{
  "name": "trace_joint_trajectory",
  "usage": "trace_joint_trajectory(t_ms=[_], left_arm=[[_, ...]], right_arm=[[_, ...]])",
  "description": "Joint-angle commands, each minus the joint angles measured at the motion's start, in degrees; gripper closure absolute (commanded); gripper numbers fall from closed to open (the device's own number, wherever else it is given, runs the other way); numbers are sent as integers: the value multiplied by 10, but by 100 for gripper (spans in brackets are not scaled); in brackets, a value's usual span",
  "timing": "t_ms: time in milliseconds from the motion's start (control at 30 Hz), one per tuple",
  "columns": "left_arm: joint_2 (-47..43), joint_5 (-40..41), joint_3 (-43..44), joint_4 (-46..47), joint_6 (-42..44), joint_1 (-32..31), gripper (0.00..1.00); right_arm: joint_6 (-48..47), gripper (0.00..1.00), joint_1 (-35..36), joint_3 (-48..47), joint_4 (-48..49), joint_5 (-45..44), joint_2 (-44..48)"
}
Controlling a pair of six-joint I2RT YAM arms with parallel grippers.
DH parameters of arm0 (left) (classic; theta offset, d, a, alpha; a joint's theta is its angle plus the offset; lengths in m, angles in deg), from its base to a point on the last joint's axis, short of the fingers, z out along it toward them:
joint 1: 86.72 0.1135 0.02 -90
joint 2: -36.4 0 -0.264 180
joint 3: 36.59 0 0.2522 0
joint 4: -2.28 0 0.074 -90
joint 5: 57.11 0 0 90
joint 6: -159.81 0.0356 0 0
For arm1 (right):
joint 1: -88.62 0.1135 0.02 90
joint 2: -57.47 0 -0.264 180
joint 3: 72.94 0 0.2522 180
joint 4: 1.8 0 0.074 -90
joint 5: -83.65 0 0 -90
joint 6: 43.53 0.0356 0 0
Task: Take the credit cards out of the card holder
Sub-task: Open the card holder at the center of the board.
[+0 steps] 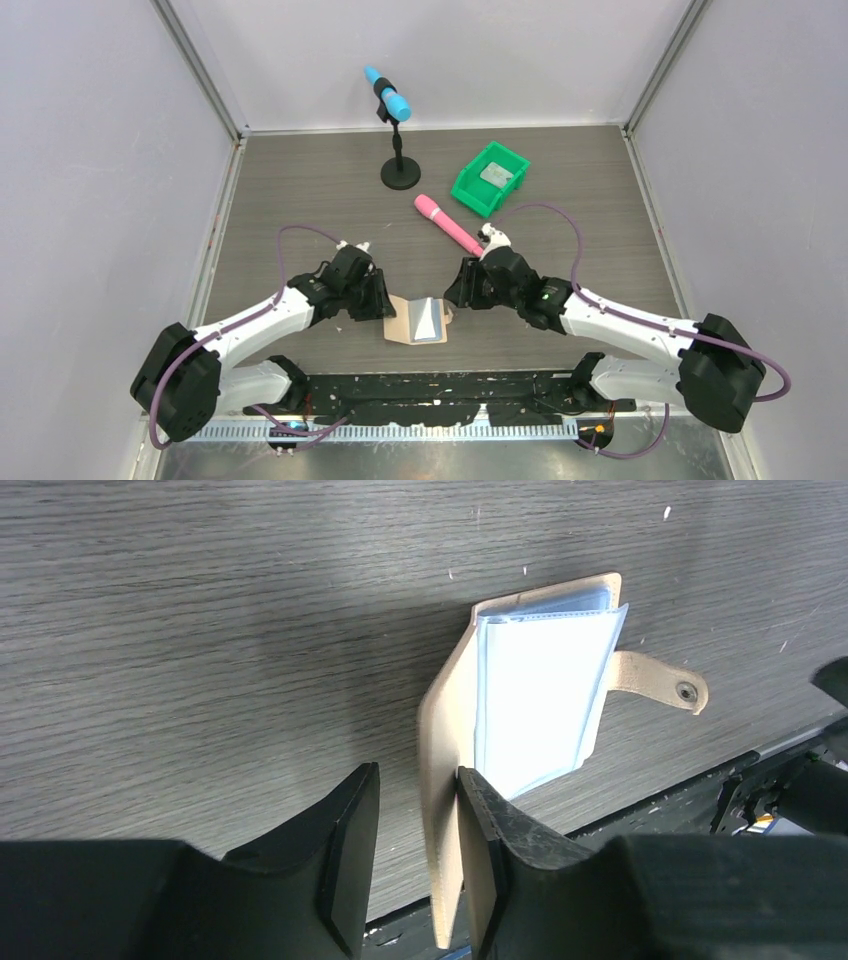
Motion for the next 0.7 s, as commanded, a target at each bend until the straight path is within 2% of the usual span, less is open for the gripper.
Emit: trace_joint_trajectory(t_ms=[0, 233, 400, 500, 567, 667], left_arm=[[3, 13, -4, -8, 12, -2, 61], [-8, 17, -5, -20, 11, -2, 58], [-14, 6, -2, -22, 7, -1, 62], [-14, 5, 11, -36, 6, -1, 63], [-18, 8, 26, -55, 12, 0, 59], [-21, 26, 55, -96, 41, 2, 44]], right_arm=[[-10, 56, 9, -37, -9, 9, 16], [10, 66, 42, -53, 51, 40, -49], [15, 66, 52, -67, 70, 42, -105], [11, 62, 52, -64, 60, 34, -132], [-1, 60, 51, -62, 58, 26, -142], [-11, 59, 48, -65, 43, 27, -160]])
